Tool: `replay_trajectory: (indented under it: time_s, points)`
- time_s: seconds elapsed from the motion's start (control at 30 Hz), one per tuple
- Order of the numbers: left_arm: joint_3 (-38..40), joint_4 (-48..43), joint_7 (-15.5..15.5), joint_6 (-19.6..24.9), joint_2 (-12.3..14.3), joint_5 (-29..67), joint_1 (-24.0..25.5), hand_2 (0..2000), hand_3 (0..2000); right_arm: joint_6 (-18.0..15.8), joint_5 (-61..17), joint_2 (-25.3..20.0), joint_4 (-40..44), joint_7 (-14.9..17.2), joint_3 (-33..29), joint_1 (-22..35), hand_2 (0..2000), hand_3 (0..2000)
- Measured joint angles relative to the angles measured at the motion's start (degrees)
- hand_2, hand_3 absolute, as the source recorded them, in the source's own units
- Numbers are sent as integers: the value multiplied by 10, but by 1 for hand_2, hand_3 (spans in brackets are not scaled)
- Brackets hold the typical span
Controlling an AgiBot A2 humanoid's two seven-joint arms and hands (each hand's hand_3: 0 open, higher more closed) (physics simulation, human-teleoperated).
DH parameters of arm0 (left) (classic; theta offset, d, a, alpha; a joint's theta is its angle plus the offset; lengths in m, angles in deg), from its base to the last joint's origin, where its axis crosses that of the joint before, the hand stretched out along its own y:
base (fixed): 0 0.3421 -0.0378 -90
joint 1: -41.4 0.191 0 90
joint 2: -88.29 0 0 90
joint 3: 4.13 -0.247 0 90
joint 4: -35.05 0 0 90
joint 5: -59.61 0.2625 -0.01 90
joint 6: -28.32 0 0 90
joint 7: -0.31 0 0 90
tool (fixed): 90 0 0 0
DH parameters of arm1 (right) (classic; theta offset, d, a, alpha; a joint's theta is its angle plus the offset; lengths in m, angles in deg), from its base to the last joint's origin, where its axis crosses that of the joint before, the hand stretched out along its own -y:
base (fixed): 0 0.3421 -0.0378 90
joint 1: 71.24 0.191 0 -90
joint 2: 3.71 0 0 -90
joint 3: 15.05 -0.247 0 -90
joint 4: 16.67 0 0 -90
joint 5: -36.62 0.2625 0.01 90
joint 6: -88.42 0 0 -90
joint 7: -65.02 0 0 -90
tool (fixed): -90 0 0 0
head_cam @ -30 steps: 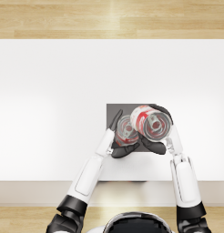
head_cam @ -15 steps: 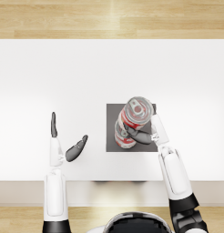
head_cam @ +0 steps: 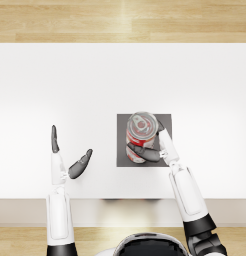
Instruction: Pick up the red can on the left and place it in the middle, then pick up the red can on the right and place it on top of the can in the middle
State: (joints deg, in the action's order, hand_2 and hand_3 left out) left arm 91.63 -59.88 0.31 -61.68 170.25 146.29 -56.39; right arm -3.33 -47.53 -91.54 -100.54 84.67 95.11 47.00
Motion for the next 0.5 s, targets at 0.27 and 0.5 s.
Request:
replay_trajectory:
  time_s: [0.27, 0.5]
  points:
    - [12, -42, 0, 0, 1, 0, -6, 0, 0, 47, 0, -7, -67, 3, -11, -3, 0, 0]
    - [17, -114, 0, 0, -18, 0, -51, 0, 0, 55, 0, -17, -181, 3, -84, 10, 0, 0]
